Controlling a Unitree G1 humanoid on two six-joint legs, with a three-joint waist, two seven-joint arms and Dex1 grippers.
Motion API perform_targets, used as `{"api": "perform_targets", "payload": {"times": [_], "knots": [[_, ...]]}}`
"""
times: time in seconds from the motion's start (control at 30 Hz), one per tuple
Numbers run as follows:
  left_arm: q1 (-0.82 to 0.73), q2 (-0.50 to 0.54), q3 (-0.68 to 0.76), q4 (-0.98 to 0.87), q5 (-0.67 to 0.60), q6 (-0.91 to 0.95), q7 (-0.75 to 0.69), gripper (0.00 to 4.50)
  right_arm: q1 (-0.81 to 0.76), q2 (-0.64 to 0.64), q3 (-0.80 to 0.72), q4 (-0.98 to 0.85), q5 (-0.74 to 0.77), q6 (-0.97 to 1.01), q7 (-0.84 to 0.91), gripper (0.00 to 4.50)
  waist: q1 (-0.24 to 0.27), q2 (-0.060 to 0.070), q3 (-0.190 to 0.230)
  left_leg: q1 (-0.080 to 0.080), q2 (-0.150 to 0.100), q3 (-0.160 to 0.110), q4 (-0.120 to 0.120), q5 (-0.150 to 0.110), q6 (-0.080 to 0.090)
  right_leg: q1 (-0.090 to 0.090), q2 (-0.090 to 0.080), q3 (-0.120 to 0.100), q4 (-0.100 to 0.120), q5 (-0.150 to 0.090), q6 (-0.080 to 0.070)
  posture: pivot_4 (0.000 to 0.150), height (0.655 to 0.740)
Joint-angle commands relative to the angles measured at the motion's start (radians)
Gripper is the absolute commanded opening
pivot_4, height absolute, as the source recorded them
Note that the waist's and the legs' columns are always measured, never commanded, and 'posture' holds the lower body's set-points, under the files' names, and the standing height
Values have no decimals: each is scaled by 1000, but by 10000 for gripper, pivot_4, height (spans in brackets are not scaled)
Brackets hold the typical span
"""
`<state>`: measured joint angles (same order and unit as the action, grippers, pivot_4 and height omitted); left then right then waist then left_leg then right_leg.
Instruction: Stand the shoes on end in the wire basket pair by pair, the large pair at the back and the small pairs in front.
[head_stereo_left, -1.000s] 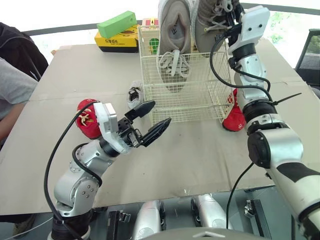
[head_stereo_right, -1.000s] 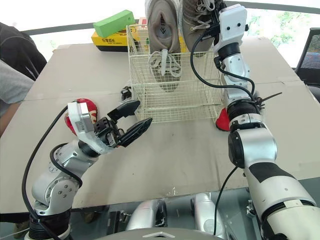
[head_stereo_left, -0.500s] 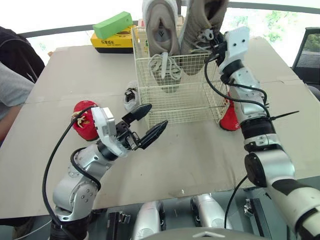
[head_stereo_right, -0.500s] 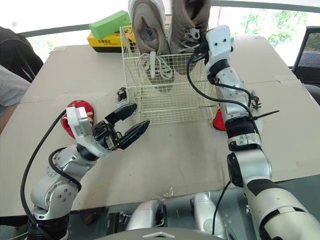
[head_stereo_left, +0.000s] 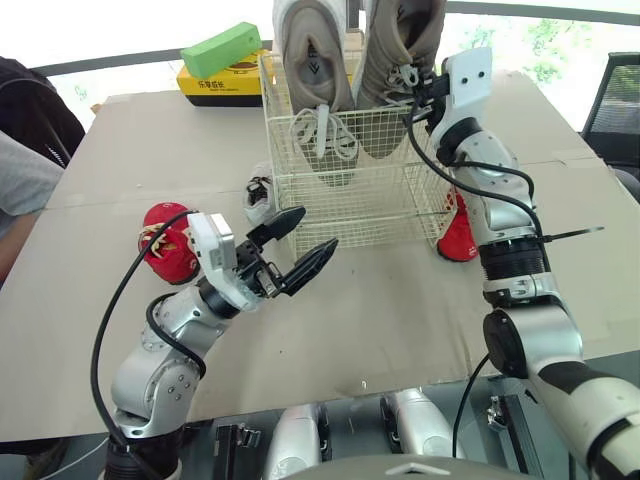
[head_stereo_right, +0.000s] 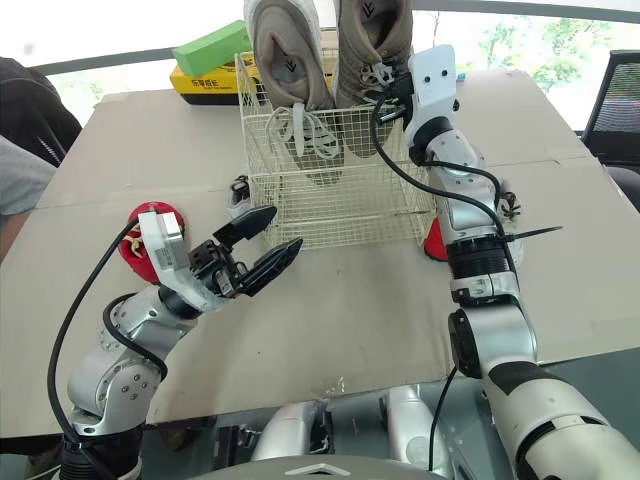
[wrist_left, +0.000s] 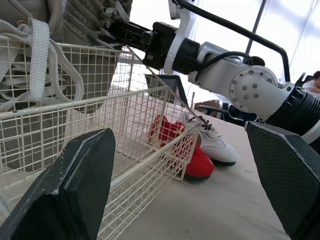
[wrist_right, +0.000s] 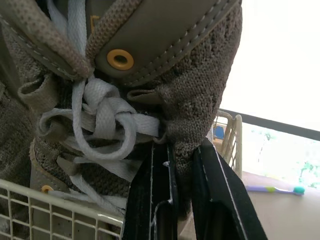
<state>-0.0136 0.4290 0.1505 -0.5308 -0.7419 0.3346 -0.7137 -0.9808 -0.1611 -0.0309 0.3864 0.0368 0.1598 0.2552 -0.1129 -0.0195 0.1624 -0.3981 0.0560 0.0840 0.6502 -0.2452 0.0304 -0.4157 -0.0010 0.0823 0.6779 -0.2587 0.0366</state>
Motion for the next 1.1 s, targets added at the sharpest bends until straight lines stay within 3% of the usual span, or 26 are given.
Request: {"api": "perform_targets", "payload": {"times": [0.03, 0.53, 0.7, 0.93, 0.97, 1.03, 1.1], "knots": [[-5, -2, 7, -10, 0, -23, 0, 45000, 15, -30, 67, -58, -55, 73, 22, 386, 1, 0, 0, 0, 0, 0, 0, 0, 0, 0, 0, 0, 0, 0, 0, 1500, 7400], [-23, -3, 6, 6, -7, -12, -7, 45000, -79, -128, 54, -129, -69, 128, 51, 386, 22, -1, 0, -5, -2, 0, 0, 0, 0, -4, 0, -1, -2, 0, 0, 1500, 7400], [-19, -8, -5, 3, -2, -14, -5, 45000, -78, -136, 33, -136, -44, 160, 59, 386, 27, -1, 0, -19, -2, 0, 3, 0, 0, -17, 0, -1, 0, 0, 0, 1500, 7400], [-12, -6, 4, 4, -4, -14, -5, 45000, 5, -30, -100, -161, 146, 351, 39, 386, 29, -1, 0, -18, -1, 0, 2, 0, 0, -17, 0, -2, 0, 0, 0, 1500, 7400], [-11, -6, 6, 2, -5, -13, -4, 45000, 12, -22, -116, -166, 167, 367, 39, 6863, 30, -2, 0, -18, -1, 0, 2, 0, 0, -17, 0, -2, 0, 0, 0, 1500, 7400], [-9, -3, 11, -2, -9, -13, -4, 45000, 25, -24, -125, -186, 179, 384, 38, 13622, 32, -2, 0, -18, -1, -1, 2, 0, 0, -17, 0, -3, 0, 0, 0, 1500, 7400], [-5, 1, 21, -5, -9, -13, -1, 45000, 39, -38, -124, -214, 179, 392, 38, 24420, 33, -2, -1, -18, -2, 0, 2, 0, 0, -16, 0, -3, 0, 0, 0, 1500, 7400]]}}
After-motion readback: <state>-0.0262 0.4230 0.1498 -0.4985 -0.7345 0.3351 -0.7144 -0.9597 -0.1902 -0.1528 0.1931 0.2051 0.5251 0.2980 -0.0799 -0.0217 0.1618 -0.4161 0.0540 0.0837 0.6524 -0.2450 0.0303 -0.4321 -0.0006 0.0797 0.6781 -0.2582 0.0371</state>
